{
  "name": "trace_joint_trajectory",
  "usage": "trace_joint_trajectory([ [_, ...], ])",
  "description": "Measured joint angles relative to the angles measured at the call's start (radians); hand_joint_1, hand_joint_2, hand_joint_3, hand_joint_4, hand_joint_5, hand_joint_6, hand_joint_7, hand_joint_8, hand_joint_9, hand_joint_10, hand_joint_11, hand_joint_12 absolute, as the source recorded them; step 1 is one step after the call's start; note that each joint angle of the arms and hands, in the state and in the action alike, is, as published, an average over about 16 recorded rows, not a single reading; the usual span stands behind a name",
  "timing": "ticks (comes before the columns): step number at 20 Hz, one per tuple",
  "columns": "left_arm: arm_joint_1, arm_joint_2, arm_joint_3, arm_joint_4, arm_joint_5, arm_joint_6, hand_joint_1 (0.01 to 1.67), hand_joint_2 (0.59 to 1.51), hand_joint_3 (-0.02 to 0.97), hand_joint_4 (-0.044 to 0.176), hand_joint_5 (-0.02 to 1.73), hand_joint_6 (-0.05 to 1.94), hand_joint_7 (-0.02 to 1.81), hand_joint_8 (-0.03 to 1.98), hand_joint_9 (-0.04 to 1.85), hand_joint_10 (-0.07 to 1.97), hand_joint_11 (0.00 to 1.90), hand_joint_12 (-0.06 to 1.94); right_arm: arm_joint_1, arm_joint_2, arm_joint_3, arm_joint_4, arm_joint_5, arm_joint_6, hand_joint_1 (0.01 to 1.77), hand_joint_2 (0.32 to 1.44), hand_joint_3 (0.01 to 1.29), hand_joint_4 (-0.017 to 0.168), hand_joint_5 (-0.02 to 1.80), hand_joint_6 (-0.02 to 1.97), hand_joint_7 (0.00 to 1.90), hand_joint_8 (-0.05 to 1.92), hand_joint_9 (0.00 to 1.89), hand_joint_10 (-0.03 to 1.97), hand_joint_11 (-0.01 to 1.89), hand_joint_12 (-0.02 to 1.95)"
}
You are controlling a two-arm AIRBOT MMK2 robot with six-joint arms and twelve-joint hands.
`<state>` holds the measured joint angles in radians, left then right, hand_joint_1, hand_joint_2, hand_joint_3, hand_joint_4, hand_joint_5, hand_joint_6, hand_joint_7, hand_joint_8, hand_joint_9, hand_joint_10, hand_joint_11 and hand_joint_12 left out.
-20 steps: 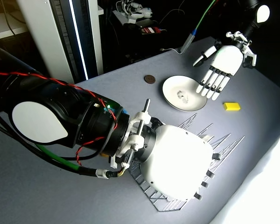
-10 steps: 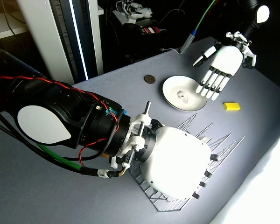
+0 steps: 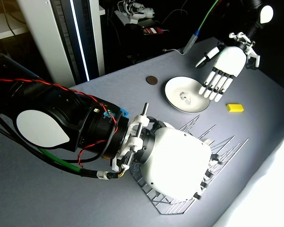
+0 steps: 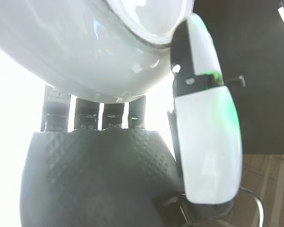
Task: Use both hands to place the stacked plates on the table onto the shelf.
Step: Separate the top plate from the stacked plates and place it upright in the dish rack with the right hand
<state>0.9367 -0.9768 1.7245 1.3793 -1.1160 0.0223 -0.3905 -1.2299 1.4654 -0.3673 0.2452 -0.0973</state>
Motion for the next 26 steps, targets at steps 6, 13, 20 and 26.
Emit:
trace_joint_trajectory([
  [6, 0.004, -0.001, 0.001, -0.003, 0.001, 0.0, 0.02, 1.198, 0.018, 0.006, 0.09, 0.01, 0.09, 0.0, 0.05, 0.0, 0.02, 0.01, -0.006, 0.0, 0.0, 0.005, 0.018, -0.016, 0.97, 1.09, 0.01, -0.004, 0.73, 0.07, 0.89, 0.03, 0.99, 0.26, 0.69, 1.34],
  [13, 0.009, -0.003, 0.003, -0.007, 0.001, 0.0, 0.02, 1.198, 0.017, 0.006, 0.1, 0.01, 0.1, 0.0, 0.06, -0.01, 0.02, 0.01, -0.004, 0.002, -0.002, 0.005, 0.022, -0.031, 0.93, 1.09, 0.01, -0.005, 0.64, 0.04, 0.75, 0.02, 0.93, 0.22, 0.47, 1.28],
  [20, 0.01, -0.004, 0.004, -0.01, 0.001, 0.0, 0.02, 1.197, 0.018, 0.006, 0.11, 0.01, 0.12, 0.0, 0.07, -0.01, 0.02, 0.04, 0.007, 0.016, -0.025, -0.008, 0.013, -0.044, 0.93, 1.09, 0.01, -0.004, 0.56, 0.04, 0.66, 0.02, 0.83, 0.19, 0.27, 1.22],
  [26, 0.011, -0.004, 0.004, -0.011, 0.001, 0.0, 0.02, 1.196, 0.018, 0.006, 0.11, 0.01, 0.12, 0.0, 0.07, -0.02, 0.02, 0.06, 0.016, 0.03, -0.05, -0.023, 0.005, -0.062, 0.95, 1.08, 0.01, -0.004, 0.55, 0.04, 0.62, 0.02, 0.73, 0.1, 0.18, 1.23],
])
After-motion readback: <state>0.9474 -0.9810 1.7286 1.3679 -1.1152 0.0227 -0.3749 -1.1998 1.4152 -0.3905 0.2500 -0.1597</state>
